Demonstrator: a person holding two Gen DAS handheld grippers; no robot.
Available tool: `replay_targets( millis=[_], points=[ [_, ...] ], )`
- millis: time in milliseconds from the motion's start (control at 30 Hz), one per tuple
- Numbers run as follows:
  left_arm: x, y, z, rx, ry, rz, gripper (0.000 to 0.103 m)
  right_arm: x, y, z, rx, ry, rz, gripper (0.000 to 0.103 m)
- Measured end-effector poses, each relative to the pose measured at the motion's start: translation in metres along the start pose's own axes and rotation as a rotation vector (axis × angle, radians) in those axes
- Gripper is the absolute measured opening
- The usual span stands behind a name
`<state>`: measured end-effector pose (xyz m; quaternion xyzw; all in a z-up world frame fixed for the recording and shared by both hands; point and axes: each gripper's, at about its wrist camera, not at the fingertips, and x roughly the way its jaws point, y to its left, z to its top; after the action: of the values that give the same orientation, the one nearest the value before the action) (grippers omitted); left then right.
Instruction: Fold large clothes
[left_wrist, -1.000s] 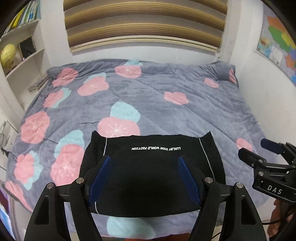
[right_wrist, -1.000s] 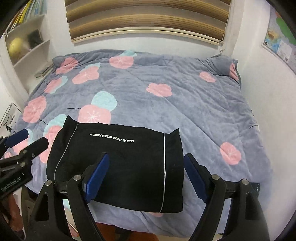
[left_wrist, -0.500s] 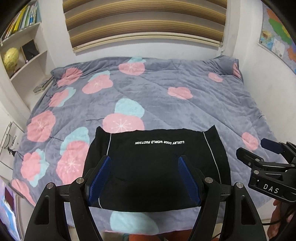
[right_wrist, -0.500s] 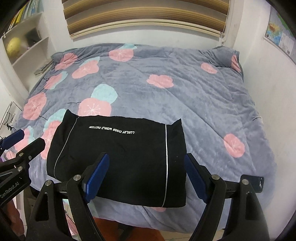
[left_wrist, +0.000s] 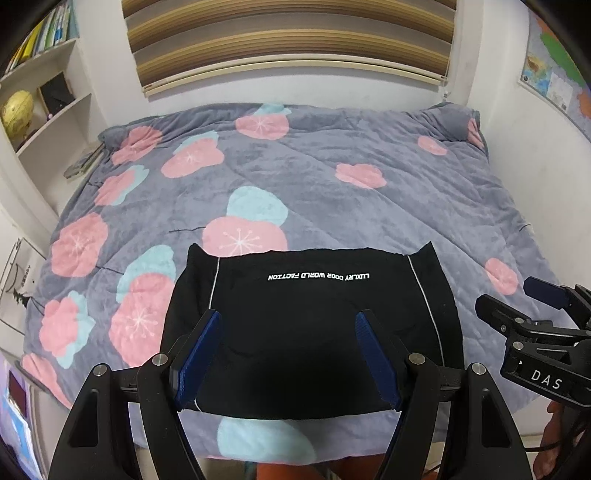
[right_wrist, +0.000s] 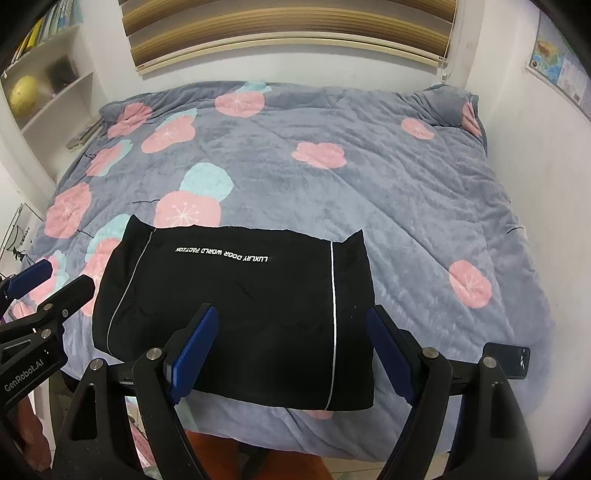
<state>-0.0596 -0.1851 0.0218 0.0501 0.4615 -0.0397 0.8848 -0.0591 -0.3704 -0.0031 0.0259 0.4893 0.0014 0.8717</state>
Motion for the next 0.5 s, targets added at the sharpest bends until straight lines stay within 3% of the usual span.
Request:
replay_targets(
  millis=[500],
  points=[
    [0.0063,0.0007,-0.0017,-0.003,0.022,-0.004,0.076,0.0043,0.0037,-0.0013,0.001,0.017,0.004,0.084]
  ],
)
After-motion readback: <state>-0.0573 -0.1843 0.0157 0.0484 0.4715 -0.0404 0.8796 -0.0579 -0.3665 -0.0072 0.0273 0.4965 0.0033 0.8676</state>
